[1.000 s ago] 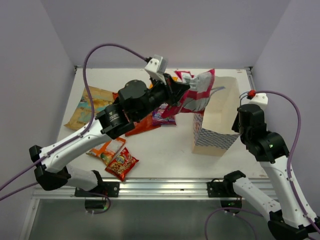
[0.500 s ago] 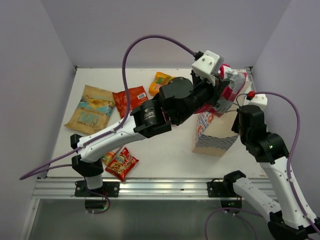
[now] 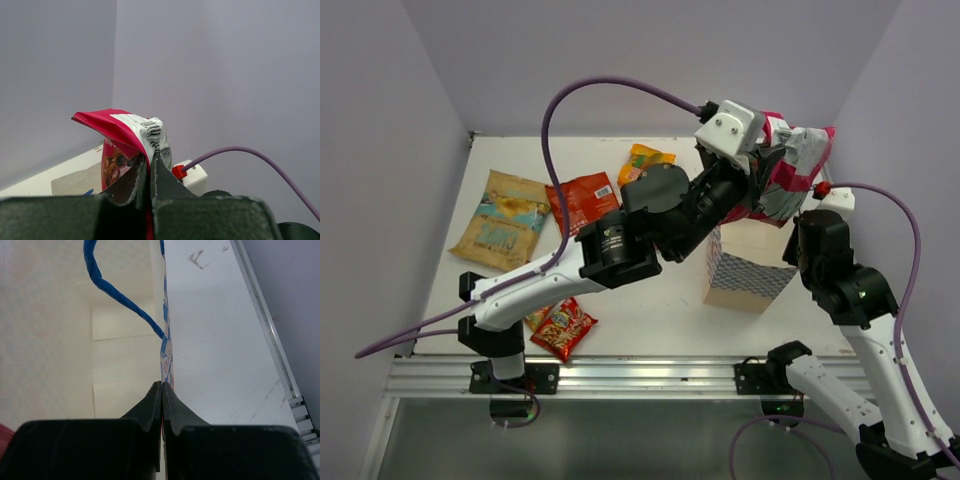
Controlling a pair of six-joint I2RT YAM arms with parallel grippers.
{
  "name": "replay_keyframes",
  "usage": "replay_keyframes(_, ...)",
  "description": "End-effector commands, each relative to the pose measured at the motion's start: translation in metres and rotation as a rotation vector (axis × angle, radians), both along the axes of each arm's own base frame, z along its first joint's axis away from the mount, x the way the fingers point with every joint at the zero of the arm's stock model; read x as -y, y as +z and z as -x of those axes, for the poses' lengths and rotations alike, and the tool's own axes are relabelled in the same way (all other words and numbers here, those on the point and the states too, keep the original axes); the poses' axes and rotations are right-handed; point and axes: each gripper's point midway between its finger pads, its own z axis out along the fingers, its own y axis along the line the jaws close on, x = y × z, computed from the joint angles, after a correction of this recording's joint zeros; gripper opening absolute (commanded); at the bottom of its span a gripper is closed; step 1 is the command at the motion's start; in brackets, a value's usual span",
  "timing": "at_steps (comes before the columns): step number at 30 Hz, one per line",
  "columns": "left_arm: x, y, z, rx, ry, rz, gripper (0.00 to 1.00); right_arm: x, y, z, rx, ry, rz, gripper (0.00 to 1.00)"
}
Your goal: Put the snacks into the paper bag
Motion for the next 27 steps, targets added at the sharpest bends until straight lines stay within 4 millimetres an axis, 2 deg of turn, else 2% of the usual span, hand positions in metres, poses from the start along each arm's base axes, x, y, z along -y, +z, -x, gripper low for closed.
replay_keyframes(1,-0.017,0.017,-0.004,0.021,0.057,0.067,0.0,-0.002,0.003,-0.002,0.021,0.013,-0.007,0.0)
replay_keyframes(5,-0.011,-0.008,-0.009,0.002,0.084,0.023,0.0,-0.003,0.003,-0.001,0.023,0.017,-0.01,0.0)
replay_keyframes(12,0.0,-0.072,-0.024,-0.038,0.162,-0.097,0.0,-0.002,0.003,0.001,0.027,0.017,-0.014,0.0)
replay_keyframes(14,-0.002,-0.074,-0.028,-0.037,0.186,-0.082,0.0,-0.002,0.003,0.001,0.028,0.018,-0.016,0.0)
replay_keyframes(17,-0.001,-0.091,-0.037,-0.054,0.211,-0.119,0.0,-0.003,0.004,0.002,0.031,0.021,-0.02,0.0)
replay_keyframes(19,0.005,-0.111,-0.045,-0.082,0.204,-0.167,0.0,-0.003,0.004,0.002,0.03,0.022,-0.019,0.0)
replay_keyframes(20,0.002,-0.117,-0.055,-0.094,0.218,-0.176,0.07,-0.003,0.004,0.002,0.03,0.022,-0.019,0.0)
replay_keyframes(21,0.003,-0.126,-0.059,-0.101,0.22,-0.193,0.36,-0.004,0.004,0.002,0.03,0.026,-0.021,0.0)
replay_keyframes(22,0.004,-0.127,-0.062,-0.097,0.214,-0.19,0.48,-0.003,0.003,0.002,0.03,0.025,-0.021,0.0)
replay_keyframes(23,0.002,-0.127,-0.065,-0.092,0.219,-0.184,0.53,-0.003,0.003,0.002,0.03,0.025,-0.021,0.0)
replay_keyframes(24,0.002,-0.129,-0.066,-0.086,0.218,-0.189,0.67,-0.004,0.003,0.002,0.028,0.027,-0.02,0.0)
replay_keyframes(26,0.006,-0.12,-0.068,-0.07,0.205,-0.158,0.85,-0.004,0.002,0.002,0.026,0.028,-0.02,0.0)
replay_keyframes(27,0.009,-0.113,-0.07,-0.064,0.2,-0.15,0.87,-0.004,0.002,0.001,0.024,0.028,-0.019,0.0)
